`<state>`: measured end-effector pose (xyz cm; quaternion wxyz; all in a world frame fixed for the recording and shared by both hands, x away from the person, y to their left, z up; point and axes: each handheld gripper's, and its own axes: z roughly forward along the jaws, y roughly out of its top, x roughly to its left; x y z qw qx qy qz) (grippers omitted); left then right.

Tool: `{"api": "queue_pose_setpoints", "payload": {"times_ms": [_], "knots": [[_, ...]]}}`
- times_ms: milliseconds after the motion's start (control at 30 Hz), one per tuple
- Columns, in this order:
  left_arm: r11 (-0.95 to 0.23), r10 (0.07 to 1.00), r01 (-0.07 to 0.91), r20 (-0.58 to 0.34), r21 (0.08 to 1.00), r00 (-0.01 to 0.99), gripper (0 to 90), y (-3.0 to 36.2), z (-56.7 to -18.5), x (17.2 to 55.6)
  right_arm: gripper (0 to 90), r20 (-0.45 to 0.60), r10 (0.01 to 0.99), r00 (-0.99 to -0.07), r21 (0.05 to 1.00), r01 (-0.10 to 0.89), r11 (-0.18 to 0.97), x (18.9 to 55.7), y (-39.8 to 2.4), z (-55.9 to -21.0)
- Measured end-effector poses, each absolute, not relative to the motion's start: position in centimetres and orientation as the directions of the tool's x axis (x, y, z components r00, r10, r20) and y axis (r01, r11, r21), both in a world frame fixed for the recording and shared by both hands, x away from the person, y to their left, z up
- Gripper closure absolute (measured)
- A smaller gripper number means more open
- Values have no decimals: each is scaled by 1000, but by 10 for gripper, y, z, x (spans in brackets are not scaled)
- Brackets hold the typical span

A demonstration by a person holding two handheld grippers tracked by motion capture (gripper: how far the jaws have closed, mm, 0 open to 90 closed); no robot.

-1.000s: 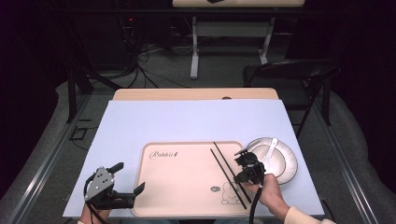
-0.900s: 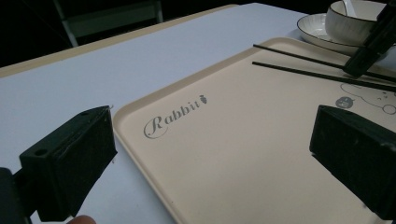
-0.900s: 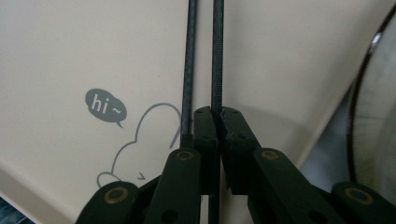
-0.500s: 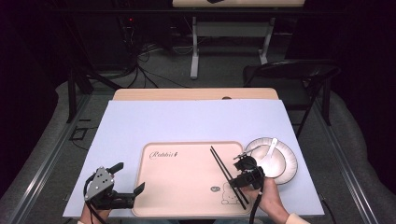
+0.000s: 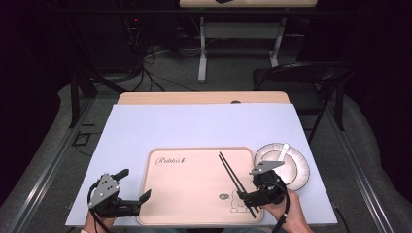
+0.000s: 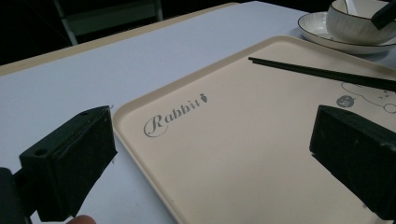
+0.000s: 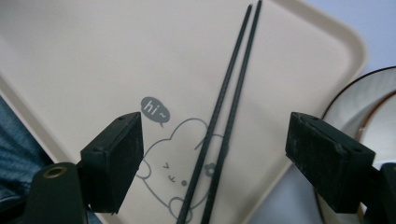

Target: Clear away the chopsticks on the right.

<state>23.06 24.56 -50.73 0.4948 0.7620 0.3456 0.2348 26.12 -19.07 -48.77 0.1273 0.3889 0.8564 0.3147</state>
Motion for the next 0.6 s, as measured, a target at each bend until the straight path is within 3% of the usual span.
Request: {"api": "queue_pose_setpoints", "payload": {"times_ms": [600], "knots": [[-270,765,299,16,915,644,1,246,-508,231,35,-106,746,-658,769,421,480,226,-234,-456]]}}
